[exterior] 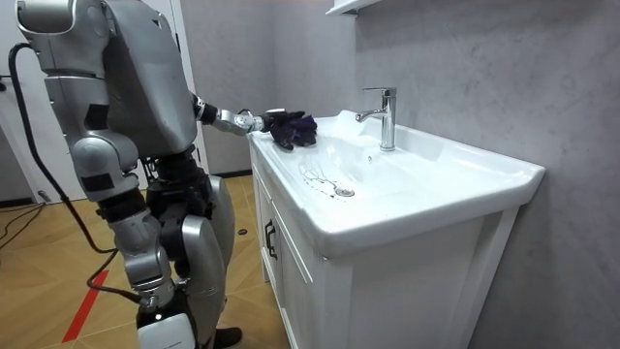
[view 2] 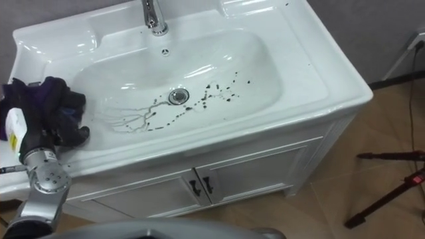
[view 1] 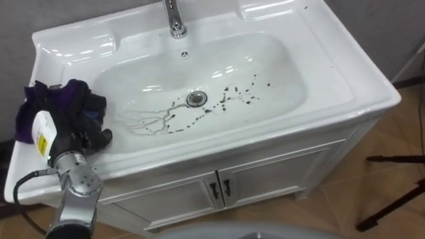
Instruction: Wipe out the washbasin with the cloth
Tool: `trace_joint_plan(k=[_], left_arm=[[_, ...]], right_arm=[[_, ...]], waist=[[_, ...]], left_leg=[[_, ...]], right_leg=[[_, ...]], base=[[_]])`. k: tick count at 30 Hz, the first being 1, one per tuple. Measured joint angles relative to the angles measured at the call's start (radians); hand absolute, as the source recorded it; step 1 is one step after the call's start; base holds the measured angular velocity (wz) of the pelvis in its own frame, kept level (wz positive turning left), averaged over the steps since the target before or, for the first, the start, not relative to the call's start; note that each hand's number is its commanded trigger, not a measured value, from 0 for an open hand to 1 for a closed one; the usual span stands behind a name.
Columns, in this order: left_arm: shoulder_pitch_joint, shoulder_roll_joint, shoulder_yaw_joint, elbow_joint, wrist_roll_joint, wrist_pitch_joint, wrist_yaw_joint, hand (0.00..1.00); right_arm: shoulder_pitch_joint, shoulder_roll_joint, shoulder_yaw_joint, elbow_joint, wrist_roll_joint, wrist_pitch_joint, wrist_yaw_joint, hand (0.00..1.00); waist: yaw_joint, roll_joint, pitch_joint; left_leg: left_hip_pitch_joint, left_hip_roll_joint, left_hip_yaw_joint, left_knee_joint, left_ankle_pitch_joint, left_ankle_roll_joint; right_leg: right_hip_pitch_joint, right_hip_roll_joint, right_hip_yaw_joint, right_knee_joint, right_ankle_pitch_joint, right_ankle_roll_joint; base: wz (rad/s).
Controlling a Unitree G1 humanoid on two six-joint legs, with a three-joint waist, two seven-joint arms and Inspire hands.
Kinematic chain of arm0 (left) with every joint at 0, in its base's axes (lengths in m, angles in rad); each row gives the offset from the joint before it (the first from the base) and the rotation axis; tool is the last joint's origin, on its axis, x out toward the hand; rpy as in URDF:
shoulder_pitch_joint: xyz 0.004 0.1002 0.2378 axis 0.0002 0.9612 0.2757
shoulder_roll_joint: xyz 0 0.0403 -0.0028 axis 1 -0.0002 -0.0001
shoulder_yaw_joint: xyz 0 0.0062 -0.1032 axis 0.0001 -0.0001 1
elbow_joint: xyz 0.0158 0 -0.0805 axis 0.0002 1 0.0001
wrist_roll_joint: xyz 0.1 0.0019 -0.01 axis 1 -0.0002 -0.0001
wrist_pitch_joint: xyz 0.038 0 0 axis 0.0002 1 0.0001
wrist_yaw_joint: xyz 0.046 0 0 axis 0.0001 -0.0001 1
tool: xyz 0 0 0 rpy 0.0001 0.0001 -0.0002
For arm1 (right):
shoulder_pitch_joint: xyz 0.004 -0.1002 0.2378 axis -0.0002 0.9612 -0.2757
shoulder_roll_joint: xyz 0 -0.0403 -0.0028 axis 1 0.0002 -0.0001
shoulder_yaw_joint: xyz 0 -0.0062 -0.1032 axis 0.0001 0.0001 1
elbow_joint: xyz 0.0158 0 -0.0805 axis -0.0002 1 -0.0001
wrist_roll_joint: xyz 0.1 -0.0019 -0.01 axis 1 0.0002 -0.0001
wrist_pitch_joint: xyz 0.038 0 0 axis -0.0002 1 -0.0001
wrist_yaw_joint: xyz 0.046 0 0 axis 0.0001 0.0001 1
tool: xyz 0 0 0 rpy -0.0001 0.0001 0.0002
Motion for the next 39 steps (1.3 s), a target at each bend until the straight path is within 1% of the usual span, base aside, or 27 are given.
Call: trace_joint_plan(k=[5,7,9,13,16,29,39], left_arm=[[-0.03,0.004,0.026,0.01,-0.001,0.0,-0.04,1.0],[-0.05,0.004,0.048,0.025,-0.004,0.0,-0.044,1.0],[-0.057,0.01,0.054,0.032,-0.012,0.0,-0.054,1.0],[-0.064,0.011,0.073,0.032,-0.04,0.0,-0.06,1.0],[-0.069,0.014,0.089,0.032,-0.046,0.0,-0.066,1.0],[-0.076,0.019,0.092,0.034,-0.049,0.0,-0.07,1.0],[-0.076,0.02,0.091,0.033,-0.05,0.001,-0.07,1.0]], right_arm=[[-0.002,0.0,0.0,-0.005,-0.027,0.001,0.001,0.0],[-0.003,0.0,0.0,-0.005,-0.027,0.002,0.002,0.0],[-0.003,0.0,0.0,-0.005,-0.027,0.009,0.002,0.0],[-0.004,0.0,0.0,-0.006,-0.028,0.019,0.002,0.0],[-0.004,0.0,0.0,-0.006,-0.028,0.019,0.0,0.0],[-0.012,0.0,0.001,-0.005,-0.026,0.021,-0.004,0.0],[-0.023,0.0,0.002,-0.005,-0.024,0.019,-0.025,0.0]], waist=[[0.001,0.0,-0.0002],[0.0,0.0,-0.0003],[0.001,0.001,-0.0004],[0.001,0.001,-0.0008],[0.001,0.002,-0.0006],[0.001,0.004,0.0004],[0.0,0.008,0.0021]], left_leg=[[0.001,0.0,0.0,0.0,0.002,-0.001],[0.002,0.0,0.001,-0.002,0.002,-0.001],[0.002,0.0,0.001,-0.002,0.002,-0.001],[0.003,-0.001,0.001,-0.005,0.002,-0.001],[0.003,-0.001,0.001,-0.007,0.002,-0.001],[0.002,-0.001,0.001,-0.009,0.002,-0.001],[0.003,-0.003,0.0,-0.016,0.002,-0.001]], right_leg=[[0.0,0.0,0.001,0.001,0.0,-0.001],[0.0,0.0,0.002,0.001,0.0,-0.001],[0.0,0.0,0.002,0.0,0.0,-0.001],[0.0,0.0,0.002,0.001,0.0,-0.001],[0.0,0.0,0.002,0.001,0.0,-0.001],[0.001,0.0,0.0,-0.001,0.0,-0.001],[0.002,-0.001,-0.001,-0.002,-0.001,0.0]], base=[[0.0],[0.0],[0.0],[0.0],[0.0],[0.0],[0.0]])
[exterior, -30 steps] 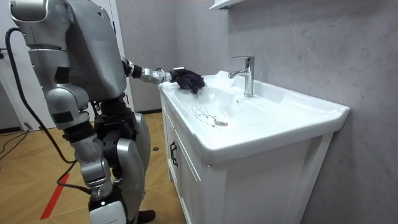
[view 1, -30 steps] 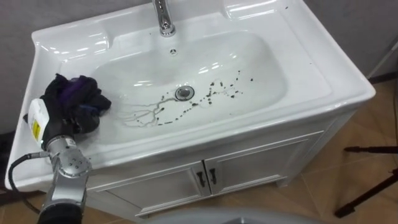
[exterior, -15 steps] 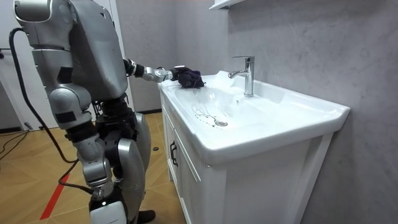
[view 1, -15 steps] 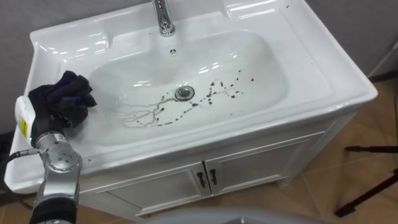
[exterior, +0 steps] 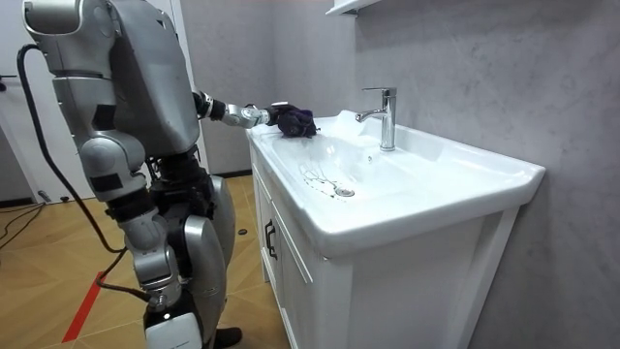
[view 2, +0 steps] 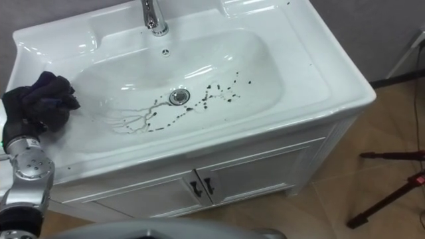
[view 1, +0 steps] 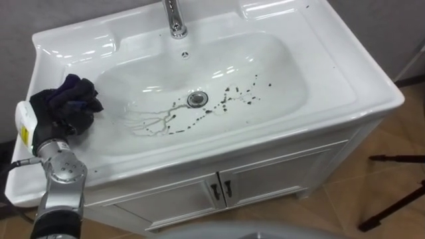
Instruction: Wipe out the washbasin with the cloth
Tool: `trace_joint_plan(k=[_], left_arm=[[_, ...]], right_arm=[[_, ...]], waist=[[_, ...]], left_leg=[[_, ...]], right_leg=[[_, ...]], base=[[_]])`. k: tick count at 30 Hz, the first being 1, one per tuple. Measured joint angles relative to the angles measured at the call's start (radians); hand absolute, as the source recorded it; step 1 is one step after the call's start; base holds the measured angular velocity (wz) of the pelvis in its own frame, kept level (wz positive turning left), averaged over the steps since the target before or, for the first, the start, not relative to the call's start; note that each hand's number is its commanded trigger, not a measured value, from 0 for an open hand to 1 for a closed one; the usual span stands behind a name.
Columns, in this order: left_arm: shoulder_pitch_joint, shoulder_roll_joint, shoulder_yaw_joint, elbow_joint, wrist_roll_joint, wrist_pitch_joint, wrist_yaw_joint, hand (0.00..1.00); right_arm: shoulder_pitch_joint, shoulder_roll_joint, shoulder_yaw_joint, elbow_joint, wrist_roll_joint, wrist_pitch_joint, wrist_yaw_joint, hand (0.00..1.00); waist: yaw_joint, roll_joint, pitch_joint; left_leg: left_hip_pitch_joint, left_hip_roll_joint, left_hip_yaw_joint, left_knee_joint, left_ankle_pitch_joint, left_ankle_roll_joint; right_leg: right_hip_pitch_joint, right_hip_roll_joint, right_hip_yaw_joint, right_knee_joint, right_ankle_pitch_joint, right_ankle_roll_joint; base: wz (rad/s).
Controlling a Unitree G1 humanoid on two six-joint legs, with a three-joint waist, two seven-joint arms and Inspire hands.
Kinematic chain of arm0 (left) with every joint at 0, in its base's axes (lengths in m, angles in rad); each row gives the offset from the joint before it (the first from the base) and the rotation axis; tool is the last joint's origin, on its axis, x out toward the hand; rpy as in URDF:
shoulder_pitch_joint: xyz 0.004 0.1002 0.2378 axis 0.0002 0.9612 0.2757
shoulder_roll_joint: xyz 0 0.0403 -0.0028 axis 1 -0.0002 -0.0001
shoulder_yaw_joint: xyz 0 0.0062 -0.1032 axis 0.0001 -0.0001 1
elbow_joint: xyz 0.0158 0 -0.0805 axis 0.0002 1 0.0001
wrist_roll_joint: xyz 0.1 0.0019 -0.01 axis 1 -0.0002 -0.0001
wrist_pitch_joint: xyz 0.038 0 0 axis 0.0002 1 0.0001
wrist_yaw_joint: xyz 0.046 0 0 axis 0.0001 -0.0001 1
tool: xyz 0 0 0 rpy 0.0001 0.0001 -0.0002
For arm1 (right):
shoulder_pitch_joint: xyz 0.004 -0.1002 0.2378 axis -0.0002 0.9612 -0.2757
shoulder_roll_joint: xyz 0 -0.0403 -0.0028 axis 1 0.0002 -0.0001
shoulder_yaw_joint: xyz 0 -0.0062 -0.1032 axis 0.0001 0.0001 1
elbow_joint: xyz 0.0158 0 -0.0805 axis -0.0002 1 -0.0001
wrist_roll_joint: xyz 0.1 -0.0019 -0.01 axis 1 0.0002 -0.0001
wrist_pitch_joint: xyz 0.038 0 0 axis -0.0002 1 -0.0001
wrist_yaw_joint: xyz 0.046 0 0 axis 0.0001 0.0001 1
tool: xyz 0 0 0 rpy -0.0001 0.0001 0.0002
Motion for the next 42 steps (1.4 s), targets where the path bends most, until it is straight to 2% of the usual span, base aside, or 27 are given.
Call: trace_joint_plan(k=[2,4,8,10,12,15,16,19,26,28,33,42], left_arm=[[0.001,-0.003,0.0,-0.009,-0.001,0.004,0.0,1.0],[0.007,-0.007,-0.001,-0.05,-0.001,0.029,0.0,1.0],[0.059,-0.017,-0.041,-0.162,0.001,0.067,0.001,1.0],[0.095,-0.036,-0.069,-0.276,0.002,0.112,-0.001,1.0],[0.106,-0.036,-0.117,-0.341,0.005,0.128,-0.005,1.0],[0.117,-0.038,-0.188,-0.414,0.006,0.131,-0.011,1.0],[0.117,-0.038,-0.209,-0.433,0.006,0.13,-0.012,1.0],[0.116,-0.038,-0.254,-0.471,0.006,0.127,-0.01,1.0],[0.116,-0.038,-0.323,-0.483,0.007,0.12,0.0,1.0],[0.116,-0.037,-0.347,-0.483,0.007,0.12,0.0,1.0],[0.116,-0.036,-0.364,-0.483,0.026,0.119,-0.018,1.0],[0.116,-0.031,-0.389,-0.483,0.295,0.119,-0.033,1.0]], right_arm=[[-0.002,0.0,0.0,0.0,0.001,0.0,-0.009,0.0],[-0.006,0.0,0.002,-0.001,0.002,0.001,-0.012,0.0],[-0.013,0.0,0.042,-0.001,0.007,-0.004,-0.021,0.0],[-0.017,0.001,0.045,0.004,0.014,-0.025,-0.027,0.0],[-0.024,0.002,0.055,0.004,0.028,-0.036,-0.03,0.0],[-0.033,0.004,0.06,0.008,0.051,-0.057,-0.03,0.0],[-0.036,0.004,0.061,0.011,0.051,-0.068,-0.031,0.0],[-0.036,0.005,0.084,0.019,0.059,-0.092,-0.031,0.0],[-0.035,0.009,0.101,0.037,0.062,-0.102,-0.03,0.0],[-0.038,0.009,0.101,0.037,0.062,-0.117,-0.033,0.0],[-0.055,0.009,0.098,0.043,0.062,-0.132,-0.032,0.0],[-0.05,0.005,0.097,0.045,0.077,-0.132,-0.033,0.0]], waist=[[0.001,0.0,0.0002],[0.0,0.0,0.0002],[0.0,-0.002,0.0004],[-0.001,-0.008,0.0006],[-0.001,-0.017,0.0089],[-0.001,-0.032,0.0217],[-0.002,-0.035,0.0229],[-0.004,-0.037,0.0211],[-0.007,-0.046,0.0236],[-0.018,-0.047,0.0238],[-0.032,-0.048,0.0244],[-0.033,-0.03,0.0153]], left_leg=[[-0.001,0.0,-0.001,0.0,0.0,0.0],[-0.002,-0.001,-0.004,0.0,0.0,0.0],[-0.003,-0.003,-0.018,0.0,0.0,0.001],[-0.014,-0.002,-0.029,0.008,0.0,0.001],[-0.03,-0.001,-0.039,0.017,0.0,0.001],[-0.036,0.0,-0.044,0.016,0.0,0.0],[-0.043,0.0,-0.043,0.015,0.0,0.0],[-0.057,-0.001,-0.042,0.016,0.0,0.0],[-0.066,-0.002,-0.046,0.026,0.0,0.0],[-0.067,-0.002,-0.057,0.027,0.0,0.0],[-0.065,-0.002,-0.054,0.032,0.0,0.0],[-0.065,0.001,-0.054,0.033,0.0,0.0]], right_leg=[[-0.001,0.0,0.0,-0.001,0.0,0.001],[-0.004,0.0,0.002,-0.001,-0.001,0.001],[0.002,-0.003,-0.008,-0.004,-0.003,0.003],[-0.002,-0.004,-0.014,-0.014,-0.003,0.004],[-0.009,-0.006,-0.026,-0.016,-0.002,0.003],[-0.011,-0.003,-0.028,-0.02,-0.002,0.002],[-0.014,-0.002,-0.028,-0.02,-0.002,0.002],[-0.026,-0.002,-0.028,-0.018,-0.001,0.001],[-0.033,-0.006,-0.033,-0.018,-0.001,0.001],[-0.031,-0.006,-0.035,-0.018,-0.001,0.001],[-0.026,-0.005,-0.034,-0.017,-0.001,0.001],[-0.025,0.0,-0.027,-0.015,0.006,-0.003]], base=[[0.0],[0.0],[0.08],[0.16],[0.18],[0.04],[0.0],[0.0],[0.0],[0.04],[0.01],[0.0]])
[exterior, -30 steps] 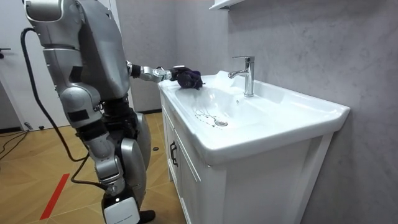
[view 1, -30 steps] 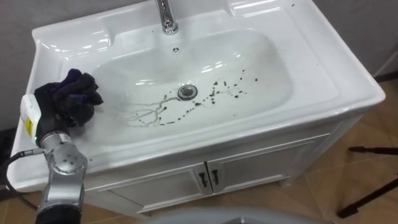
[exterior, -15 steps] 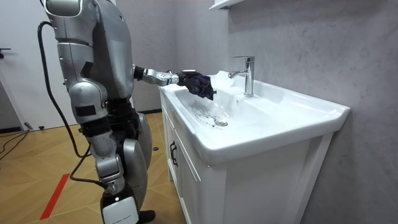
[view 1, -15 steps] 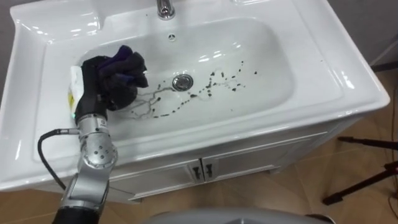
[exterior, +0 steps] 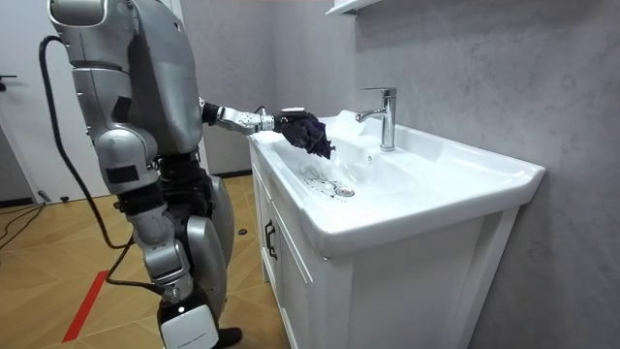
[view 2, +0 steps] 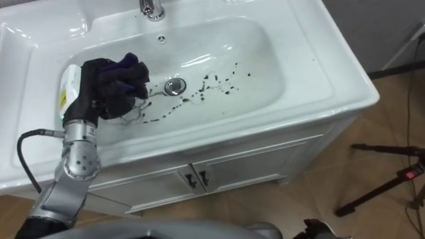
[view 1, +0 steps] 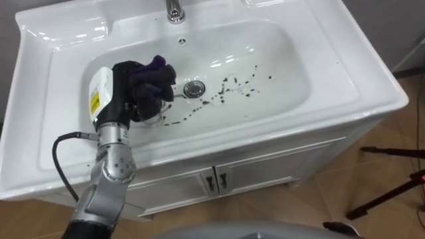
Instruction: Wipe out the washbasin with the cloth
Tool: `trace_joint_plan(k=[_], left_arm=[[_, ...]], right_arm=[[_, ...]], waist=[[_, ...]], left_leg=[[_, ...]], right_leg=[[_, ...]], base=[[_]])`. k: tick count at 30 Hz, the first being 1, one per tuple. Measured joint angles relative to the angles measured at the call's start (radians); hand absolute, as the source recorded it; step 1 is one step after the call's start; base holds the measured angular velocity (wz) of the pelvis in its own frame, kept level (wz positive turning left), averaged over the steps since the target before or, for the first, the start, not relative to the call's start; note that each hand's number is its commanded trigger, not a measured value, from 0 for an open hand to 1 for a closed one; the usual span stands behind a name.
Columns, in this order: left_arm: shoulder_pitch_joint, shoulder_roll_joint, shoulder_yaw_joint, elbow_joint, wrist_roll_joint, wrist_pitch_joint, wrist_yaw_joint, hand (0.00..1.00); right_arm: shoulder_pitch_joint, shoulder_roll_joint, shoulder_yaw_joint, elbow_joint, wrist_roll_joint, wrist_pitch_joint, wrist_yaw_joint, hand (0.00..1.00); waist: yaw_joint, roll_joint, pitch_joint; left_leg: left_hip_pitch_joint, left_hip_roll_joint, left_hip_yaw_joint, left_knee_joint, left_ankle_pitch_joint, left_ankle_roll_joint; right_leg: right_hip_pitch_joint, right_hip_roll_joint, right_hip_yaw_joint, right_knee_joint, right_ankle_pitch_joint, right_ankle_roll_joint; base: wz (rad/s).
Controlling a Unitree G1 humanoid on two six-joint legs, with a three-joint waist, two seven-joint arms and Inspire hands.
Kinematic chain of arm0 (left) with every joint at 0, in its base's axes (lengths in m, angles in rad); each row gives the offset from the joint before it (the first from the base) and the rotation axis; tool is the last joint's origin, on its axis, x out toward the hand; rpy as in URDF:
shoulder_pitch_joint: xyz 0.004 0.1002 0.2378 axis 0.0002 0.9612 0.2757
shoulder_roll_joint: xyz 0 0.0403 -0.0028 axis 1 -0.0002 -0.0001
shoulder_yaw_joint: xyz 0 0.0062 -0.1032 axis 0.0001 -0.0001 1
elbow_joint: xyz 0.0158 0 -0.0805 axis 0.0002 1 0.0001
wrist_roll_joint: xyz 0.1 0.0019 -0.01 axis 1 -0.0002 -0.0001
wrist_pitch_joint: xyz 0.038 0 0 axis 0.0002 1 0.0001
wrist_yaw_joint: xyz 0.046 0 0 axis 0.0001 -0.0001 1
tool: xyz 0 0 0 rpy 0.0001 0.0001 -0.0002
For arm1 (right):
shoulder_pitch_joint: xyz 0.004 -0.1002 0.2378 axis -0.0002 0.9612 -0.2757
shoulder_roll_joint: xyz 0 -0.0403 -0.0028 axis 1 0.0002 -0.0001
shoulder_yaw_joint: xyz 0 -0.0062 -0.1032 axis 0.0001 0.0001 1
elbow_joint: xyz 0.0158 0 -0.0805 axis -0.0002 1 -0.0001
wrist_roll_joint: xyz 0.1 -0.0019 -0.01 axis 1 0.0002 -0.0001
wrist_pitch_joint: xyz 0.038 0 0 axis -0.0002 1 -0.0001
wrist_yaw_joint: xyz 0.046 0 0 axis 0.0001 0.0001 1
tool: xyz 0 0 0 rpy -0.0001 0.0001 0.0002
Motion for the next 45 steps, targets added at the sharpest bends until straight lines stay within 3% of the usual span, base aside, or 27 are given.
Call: trace_joint_plan(k=[3,9,11,13,16,21,25,37,40,45], left_arm=[[0.0,0.027,-0.001,0.0,0.047,0.001,-0.014,1.0],[-0.012,0.063,0.0,0.0,0.197,0.025,-0.04,1.0],[-0.022,0.086,0.0,0.0,0.247,0.038,-0.056,1.0],[-0.052,0.113,0.0,0.0,0.311,0.059,-0.092,1.0],[-0.082,0.16,-0.002,0.0,0.4,0.063,-0.123,1.0],[-0.116,0.234,-0.001,-0.023,0.573,0.078,-0.157,1.0],[-0.137,0.281,-0.001,-0.067,0.616,0.096,-0.165,1.0],[-0.158,0.286,-0.014,-0.06,0.632,0.142,-0.265,1.0],[-0.158,0.279,-0.064,-0.057,0.628,0.175,-0.293,1.0],[-0.151,0.266,-0.144,-0.024,0.607,0.174,-0.345,1.0]], right_arm=[[0.002,0.0,0.001,0.0,0.0,0.002,0.0,0.0],[0.015,-0.006,-0.001,0.001,-0.013,0.014,0.009,0.0],[0.018,-0.007,-0.002,0.0,-0.03,0.026,0.024,0.0],[0.023,-0.013,-0.011,0.0,-0.032,0.027,0.044,0.0],[0.02,-0.022,-0.011,0.002,-0.031,0.024,0.057,0.0],[0.02,-0.052,-0.021,-0.007,-0.034,0.022,0.052,0.0],[0.022,-0.068,-0.019,0.0,-0.033,0.022,0.022,0.0],[0.024,-0.072,-0.018,0.002,-0.036,0.024,0.0,0.0],[0.021,-0.075,-0.016,0.002,-0.031,0.024,0.001,0.0],[-0.004,-0.075,-0.018,-0.006,-0.031,0.022,0.003,0.0]], waist=[[-0.008,0.002,-0.0007],[-0.025,0.028,0.0004],[-0.026,0.037,-0.0007],[-0.03,0.054,0.004],[-0.034,0.073,0.0109],[-0.033,0.1,-0.0013],[-0.032,0.102,0.0067],[-0.043,0.106,0.013],[-0.053,0.108,0.0115],[-0.082,0.104,0.0145]], left_leg=[[-0.001,-0.001,0.003,0.0,0.0,-0.001],[-0.002,0.0,0.006,-0.001,0.0,-0.001],[-0.008,0.005,0.012,-0.002,0.0,-0.001],[-0.017,0.008,0.023,-0.001,0.0,-0.001],[-0.016,0.009,0.027,-0.003,0.0,-0.001],[-0.022,0.01,0.028,0.001,0.0,-0.001],[-0.02,0.01,0.029,0.005,0.0,-0.001],[-0.043,0.015,0.056,0.013,0.001,-0.001],[-0.047,0.014,0.059,0.013,0.001,-0.001],[-0.052,0.015,0.053,0.013,0.001,-0.001]], right_leg=[[0.002,0.002,0.0,0.0,0.001,-0.002],[-0.014,0.002,0.003,0.0,0.003,-0.002],[-0.017,0.003,0.003,0.0,0.003,-0.003],[-0.02,0.003,0.006,-0.001,0.007,-0.003],[-0.02,0.003,0.007,-0.002,0.007,-0.003],[-0.03,0.004,0.014,-0.002,0.007,-0.004],[-0.025,0.003,0.015,-0.002,0.007,-0.004],[-0.061,0.007,0.04,-0.002,0.009,-0.005],[-0.066,0.007,0.041,-0.002,0.009,-0.005],[-0.063,0.006,0.034,-0.002,0.009,-0.005]], base=[[0.0],[-0.03],[-0.06],[-0.05],[-0.01],[-0.03],[0.0],[-0.05],[-0.04],[0.01]])
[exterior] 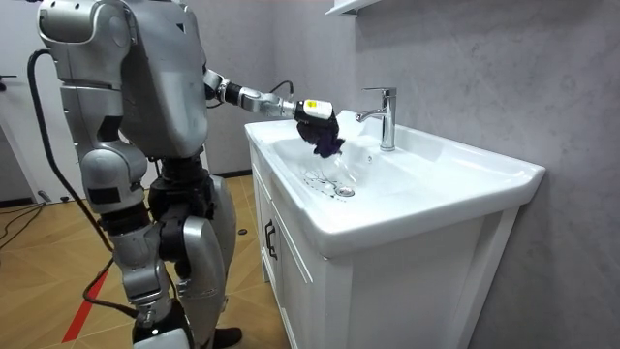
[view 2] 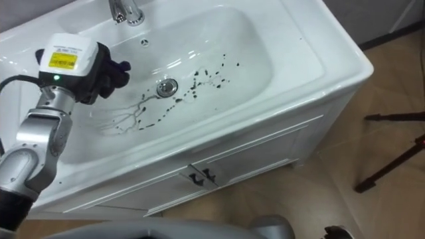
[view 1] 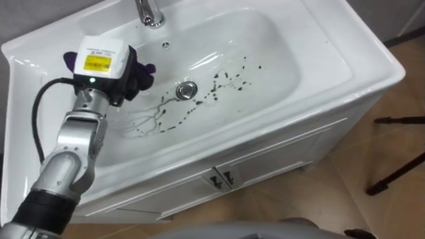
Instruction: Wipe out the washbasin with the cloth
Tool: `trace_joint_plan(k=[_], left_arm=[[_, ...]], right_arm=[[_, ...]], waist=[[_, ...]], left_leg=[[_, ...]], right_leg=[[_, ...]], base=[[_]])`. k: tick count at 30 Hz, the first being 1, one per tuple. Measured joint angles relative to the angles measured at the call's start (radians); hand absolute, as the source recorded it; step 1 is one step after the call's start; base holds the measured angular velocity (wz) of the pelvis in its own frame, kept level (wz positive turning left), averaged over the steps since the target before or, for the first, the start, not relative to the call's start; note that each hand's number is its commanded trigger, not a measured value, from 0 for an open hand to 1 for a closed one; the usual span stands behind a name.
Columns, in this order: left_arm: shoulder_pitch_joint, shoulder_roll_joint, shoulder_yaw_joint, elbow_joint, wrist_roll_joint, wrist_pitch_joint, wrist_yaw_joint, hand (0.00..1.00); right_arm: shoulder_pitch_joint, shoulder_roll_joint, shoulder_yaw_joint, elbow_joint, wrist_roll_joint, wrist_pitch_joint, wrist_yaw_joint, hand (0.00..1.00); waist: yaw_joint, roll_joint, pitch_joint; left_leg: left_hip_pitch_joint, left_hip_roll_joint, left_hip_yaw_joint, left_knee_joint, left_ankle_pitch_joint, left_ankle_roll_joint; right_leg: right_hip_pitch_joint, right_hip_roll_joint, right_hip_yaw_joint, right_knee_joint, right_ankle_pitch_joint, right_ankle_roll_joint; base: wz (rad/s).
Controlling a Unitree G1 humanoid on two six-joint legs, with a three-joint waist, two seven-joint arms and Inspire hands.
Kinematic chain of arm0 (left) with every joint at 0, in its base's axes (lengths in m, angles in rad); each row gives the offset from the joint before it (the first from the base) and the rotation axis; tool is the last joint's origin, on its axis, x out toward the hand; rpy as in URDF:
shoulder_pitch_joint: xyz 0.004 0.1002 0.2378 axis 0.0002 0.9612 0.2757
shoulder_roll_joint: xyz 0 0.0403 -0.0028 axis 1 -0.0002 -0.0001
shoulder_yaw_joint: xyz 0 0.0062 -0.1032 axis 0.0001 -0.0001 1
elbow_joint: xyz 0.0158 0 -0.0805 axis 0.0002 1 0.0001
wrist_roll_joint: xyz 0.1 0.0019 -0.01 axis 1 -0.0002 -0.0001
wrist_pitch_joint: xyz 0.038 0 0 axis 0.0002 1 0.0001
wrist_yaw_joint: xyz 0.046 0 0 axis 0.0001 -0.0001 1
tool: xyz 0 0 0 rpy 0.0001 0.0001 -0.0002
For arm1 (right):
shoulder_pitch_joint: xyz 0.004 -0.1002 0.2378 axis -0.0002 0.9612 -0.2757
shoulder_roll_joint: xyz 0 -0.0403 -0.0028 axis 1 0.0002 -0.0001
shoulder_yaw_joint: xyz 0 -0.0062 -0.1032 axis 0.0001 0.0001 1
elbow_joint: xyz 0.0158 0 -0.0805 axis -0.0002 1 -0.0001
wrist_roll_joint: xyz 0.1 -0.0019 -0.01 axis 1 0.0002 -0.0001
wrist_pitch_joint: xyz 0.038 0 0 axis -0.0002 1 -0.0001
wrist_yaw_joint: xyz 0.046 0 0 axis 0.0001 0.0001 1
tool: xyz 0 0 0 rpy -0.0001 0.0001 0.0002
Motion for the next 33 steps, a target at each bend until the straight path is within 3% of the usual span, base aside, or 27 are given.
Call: trace_joint_plan(k=[3,8,12,17,21,33], left_arm=[[0.0,-0.003,-0.017,0.003,0.0,-0.008,-0.044,1.0],[0.003,-0.003,-0.016,0.003,0.0,-0.008,-0.077,1.0],[0.006,-0.003,-0.016,0.007,0.0,-0.008,-0.095,1.0],[0.008,-0.012,-0.016,0.07,-0.047,-0.003,-0.115,1.0],[0.008,-0.04,-0.017,0.115,-0.076,0.003,-0.17,1.0],[0.007,-0.045,-0.016,0.13,-0.096,0.016,-0.236,1.0]], right_arm=[[-0.004,0.0,0.0,-0.004,0.0,0.0,-0.001,0.0],[-0.004,0.002,0.0,-0.005,0.0,0.001,-0.001,0.0],[-0.004,0.004,0.0,-0.005,0.0,0.001,-0.006,0.0],[0.002,0.006,0.0,0.0,-0.001,0.003,-0.013,0.0],[0.004,0.007,-0.001,-0.001,-0.002,0.004,-0.011,0.0],[0.0,0.008,-0.001,-0.002,-0.002,0.024,-0.01,0.0]], waist=[[-0.005,-0.01,0.0018],[-0.002,-0.028,-0.0059],[-0.001,-0.037,-0.0072],[-0.005,-0.036,-0.0075],[-0.005,-0.025,-0.0114],[-0.011,-0.015,-0.0121]], left_leg=[[-0.002,0.0,0.0,0.001,0.0,0.0],[-0.002,-0.001,0.001,0.008,0.0,0.0],[0.0,-0.001,0.002,0.008,0.0,0.0],[0.012,0.0,0.003,0.008,0.0,0.0],[0.011,0.0,0.006,0.008,0.0,0.0],[0.008,0.0,0.006,0.008,0.0,0.0]], right_leg=[[-0.002,0.0,-0.002,0.0,0.0,0.0],[-0.001,-0.003,-0.005,0.0,0.0,0.0],[0.002,-0.003,-0.007,0.0,0.0,0.0],[0.014,-0.002,-0.011,0.0,0.0,0.0],[0.012,-0.002,-0.011,0.001,0.0,0.0],[0.011,-0.002,-0.012,-0.001,0.0,0.0]], base=[[0.0],[0.02],[0.06],[0.02],[0.0],[0.0]])
